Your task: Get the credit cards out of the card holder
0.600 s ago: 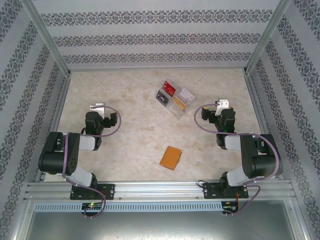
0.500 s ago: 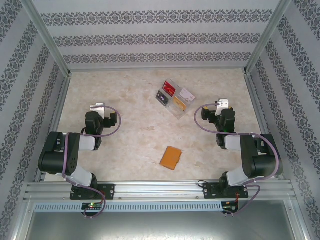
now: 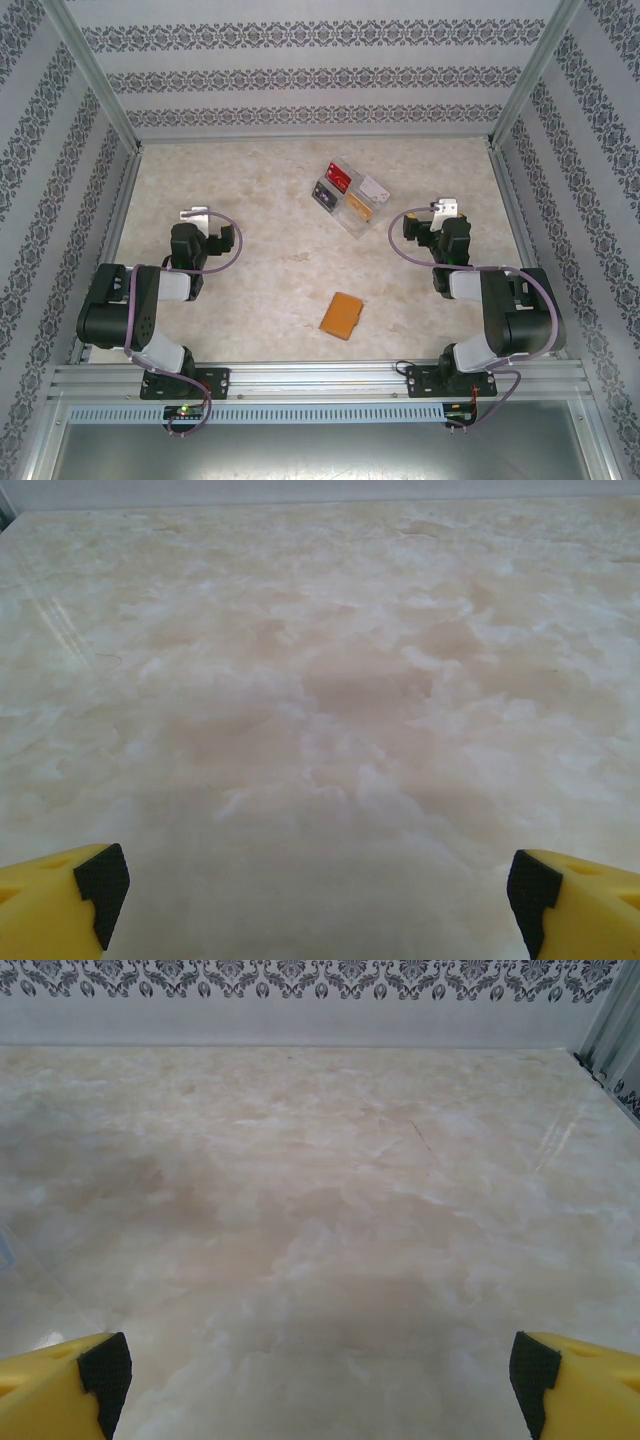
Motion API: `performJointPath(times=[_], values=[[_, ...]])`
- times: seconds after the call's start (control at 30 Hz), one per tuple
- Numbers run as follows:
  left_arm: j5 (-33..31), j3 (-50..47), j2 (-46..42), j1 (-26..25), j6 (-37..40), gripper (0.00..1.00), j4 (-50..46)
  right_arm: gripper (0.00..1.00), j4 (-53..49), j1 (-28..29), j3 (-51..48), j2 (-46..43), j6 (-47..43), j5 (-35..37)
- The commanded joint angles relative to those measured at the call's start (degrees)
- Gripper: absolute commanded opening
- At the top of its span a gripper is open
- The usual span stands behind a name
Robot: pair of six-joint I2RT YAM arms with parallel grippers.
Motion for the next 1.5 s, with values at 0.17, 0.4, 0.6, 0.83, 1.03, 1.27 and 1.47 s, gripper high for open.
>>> performJointPath(times=[0.17,0.4,0.6,0.83,1.03,1.27,1.47], values=[[0.76,1.16,0.42,0.52,0.71,0.99,-0.14,0.98,1.65,-0.76,-0.24,0.42,0.19,-0.86],[-0.62,0.79,-0.35,0.48,0.27,0.99,0.05,0.98,2.09,-0.77,-0.51,0.15,0.14,-0.74],[-8.20,3.30,-9.98,0.47,-2.59,0.99,-13.31,0.98,-7.06,-0.77,1.12,-7.44,1.79,3.49],[-9.55,14.24,-20.85,0.49,-9.79,0.99,-40.64,0.98,-22.89,-0.56,2.84,-21.57,9.58,8.00],[-6.02,21.76,-26.24,0.45,-17.28,0.99,-55.91,0.98,-41.45,-0.25,6.64,-33.32,22.17,6.18],[-1.24,23.00,-29.41,0.44,-19.77,0.99,-58.73,0.98,-66.24,-0.14,18.96,-35.66,26.27,0.26],[-0.25,25.02,-27.70,0.47,-20.23,0.99,-62.04,0.98,-74.84,3.72,23.87,-31.03,27.55,-3.57]])
